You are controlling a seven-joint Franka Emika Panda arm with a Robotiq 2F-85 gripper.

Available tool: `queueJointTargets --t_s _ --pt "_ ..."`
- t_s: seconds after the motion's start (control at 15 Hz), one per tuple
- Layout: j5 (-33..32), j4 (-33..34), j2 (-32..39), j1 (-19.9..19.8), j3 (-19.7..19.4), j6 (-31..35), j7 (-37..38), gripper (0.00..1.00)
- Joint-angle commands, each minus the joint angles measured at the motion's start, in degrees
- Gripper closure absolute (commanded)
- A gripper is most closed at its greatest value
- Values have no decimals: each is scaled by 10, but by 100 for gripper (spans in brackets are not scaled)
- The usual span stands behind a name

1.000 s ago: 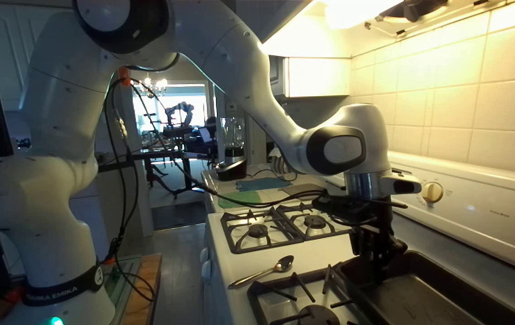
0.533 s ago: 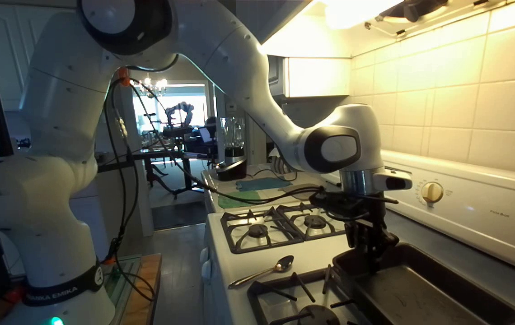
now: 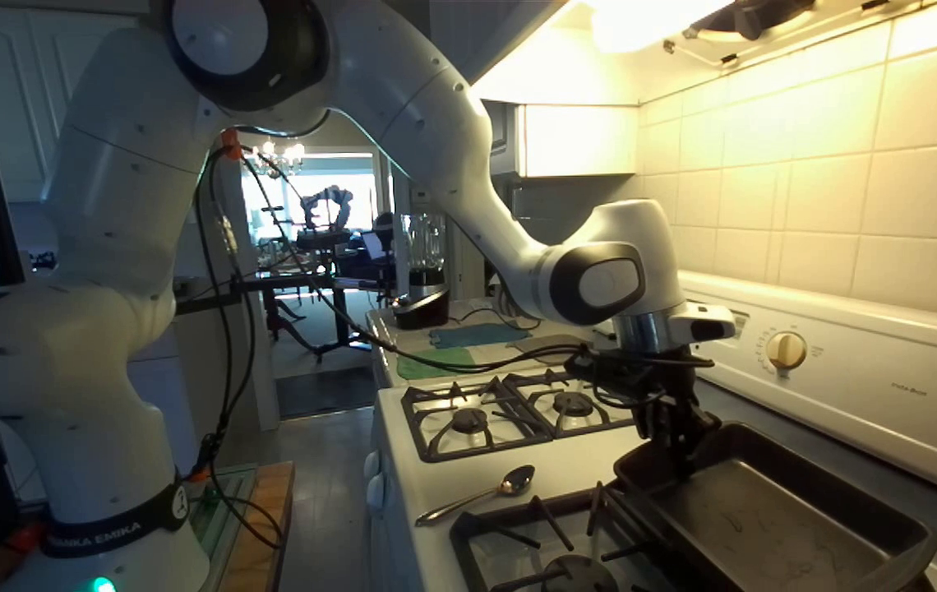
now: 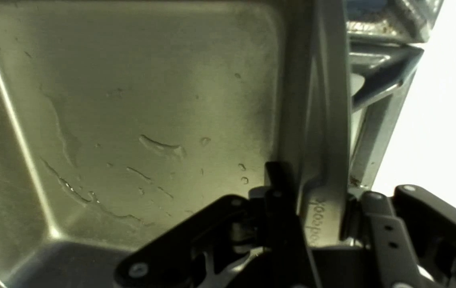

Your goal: Put the baking tray on the stove, then place the spoon in it

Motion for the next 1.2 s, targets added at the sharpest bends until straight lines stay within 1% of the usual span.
queueJointTargets --t_s 0.0,0.6,0.67,0.8,0.93,1.0,1.13 --pt "11 -5 7 8 0 40 9 99" --pt "19 -5 14 10 4 62 8 99" --pt "18 -5 14 11 3 62 8 85" --pt "17 -5 14 12 1 66 9 63" --pt "17 -5 15 13 1 68 10 54" --pt "17 -5 15 13 1 68 10 53" --pt "17 -5 14 13 0 71 10 46"
